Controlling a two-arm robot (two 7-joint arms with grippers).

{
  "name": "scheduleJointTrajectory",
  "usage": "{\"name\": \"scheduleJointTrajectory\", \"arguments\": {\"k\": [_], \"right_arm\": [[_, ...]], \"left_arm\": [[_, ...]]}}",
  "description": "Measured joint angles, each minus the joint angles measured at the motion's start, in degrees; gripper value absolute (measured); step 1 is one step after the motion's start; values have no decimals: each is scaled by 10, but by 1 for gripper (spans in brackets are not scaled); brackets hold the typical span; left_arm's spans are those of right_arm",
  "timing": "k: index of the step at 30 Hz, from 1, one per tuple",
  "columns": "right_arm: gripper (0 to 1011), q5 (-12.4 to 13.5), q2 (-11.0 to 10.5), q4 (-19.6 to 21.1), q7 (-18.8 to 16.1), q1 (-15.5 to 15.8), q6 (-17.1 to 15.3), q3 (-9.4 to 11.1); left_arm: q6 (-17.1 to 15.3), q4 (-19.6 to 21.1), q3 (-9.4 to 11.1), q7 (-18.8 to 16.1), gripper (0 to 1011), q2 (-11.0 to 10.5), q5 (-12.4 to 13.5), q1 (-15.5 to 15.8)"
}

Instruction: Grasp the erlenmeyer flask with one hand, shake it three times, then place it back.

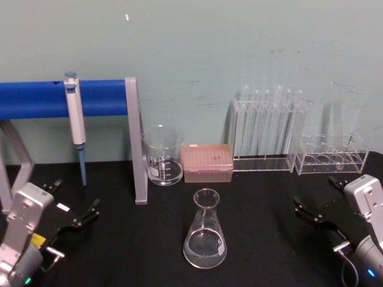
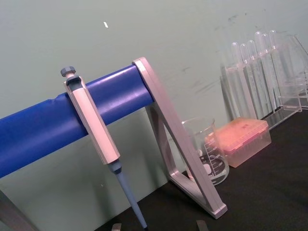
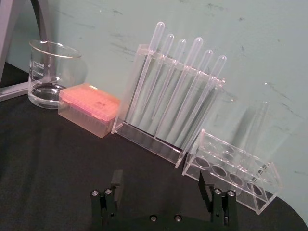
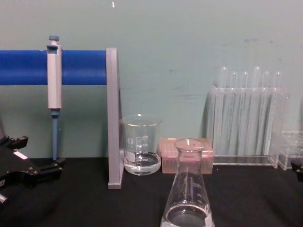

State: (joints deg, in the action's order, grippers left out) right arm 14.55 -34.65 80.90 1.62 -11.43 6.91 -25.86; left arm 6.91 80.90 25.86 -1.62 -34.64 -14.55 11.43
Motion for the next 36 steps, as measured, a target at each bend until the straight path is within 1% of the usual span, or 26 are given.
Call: {"name": "scheduleJointTrajectory", "arguments": {"k": [16,21,27,30,33,36], "right_arm": [[1000,0,0,0,0,0,0,0],[1000,0,3,4,-2,3,-7,9],[1000,7,2,18,-7,17,-14,26],[1000,7,-3,31,-9,29,-16,35],[1000,8,-8,42,-16,38,-17,39],[1000,14,-15,56,-31,51,-17,44]], "left_arm": [[0,0,0,0,1001,0,0,0],[0,0,0,0,1001,0,0,0],[0,0,0,0,1001,0,0,0],[0,0,0,0,1001,0,0,0],[0,0,0,0,1001,0,0,0],[0,0,0,0,1001,0,0,0]]}}
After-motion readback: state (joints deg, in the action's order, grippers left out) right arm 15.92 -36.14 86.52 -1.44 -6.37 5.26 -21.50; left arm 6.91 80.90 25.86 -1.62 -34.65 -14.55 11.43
